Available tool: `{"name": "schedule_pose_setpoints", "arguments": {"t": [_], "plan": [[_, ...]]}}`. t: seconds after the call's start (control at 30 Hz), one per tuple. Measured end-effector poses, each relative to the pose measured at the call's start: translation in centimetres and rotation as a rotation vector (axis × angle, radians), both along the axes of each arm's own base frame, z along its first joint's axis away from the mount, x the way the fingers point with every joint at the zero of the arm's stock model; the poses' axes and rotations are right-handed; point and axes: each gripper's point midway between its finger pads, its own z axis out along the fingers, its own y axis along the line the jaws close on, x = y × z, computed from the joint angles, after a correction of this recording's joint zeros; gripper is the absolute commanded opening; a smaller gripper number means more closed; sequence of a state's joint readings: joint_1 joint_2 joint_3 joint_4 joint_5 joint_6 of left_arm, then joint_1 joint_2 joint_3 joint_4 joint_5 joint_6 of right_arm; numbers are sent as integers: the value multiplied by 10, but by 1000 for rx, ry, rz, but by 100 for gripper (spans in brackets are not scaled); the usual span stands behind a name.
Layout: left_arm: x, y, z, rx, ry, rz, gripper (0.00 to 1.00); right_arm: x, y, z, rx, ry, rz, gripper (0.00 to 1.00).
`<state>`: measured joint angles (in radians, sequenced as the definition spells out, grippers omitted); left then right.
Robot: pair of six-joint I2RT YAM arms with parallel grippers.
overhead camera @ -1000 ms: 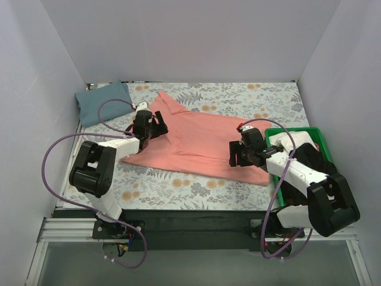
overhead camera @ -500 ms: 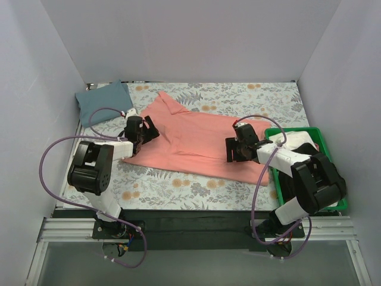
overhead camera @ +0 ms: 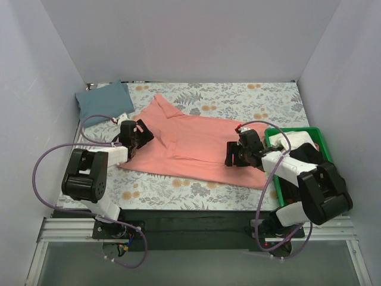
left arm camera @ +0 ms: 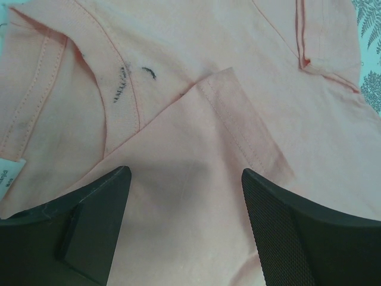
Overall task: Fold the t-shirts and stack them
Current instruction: Fold the tshirt
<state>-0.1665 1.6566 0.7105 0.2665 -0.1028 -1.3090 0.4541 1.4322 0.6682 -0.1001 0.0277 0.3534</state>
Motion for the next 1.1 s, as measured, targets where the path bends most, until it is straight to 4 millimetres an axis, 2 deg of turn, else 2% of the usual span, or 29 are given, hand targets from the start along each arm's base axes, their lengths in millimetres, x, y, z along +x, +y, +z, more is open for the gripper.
{"name": "schedule_pose_setpoints", "arguments": {"t": [0.2,0.33,0.47,0.57,0.7,0.83,0.9,0.97,1.1], "plan": [[-22,9,0,-10,29,32,75,-24,6,2,64,26,17,70],[-35,13,0,-3,62,41,75,-43,2,5,67,50,22,70],[-40,14,3,9,91,35,75,-47,-1,18,74,22,28,72],[-31,12,19,10,66,30,73,-41,-3,35,75,-40,28,74],[-10,4,45,10,-1,8,72,-23,-7,57,46,-131,13,75],[16,-28,62,7,-47,-63,72,-9,-9,57,7,-160,5,75],[25,-47,59,1,-49,-105,72,-5,-9,48,-14,-147,8,75],[25,-62,47,-2,-27,-142,72,-3,-8,37,-31,-126,12,75],[19,-65,18,15,44,-157,72,1,-6,21,-44,-99,14,74]]}}
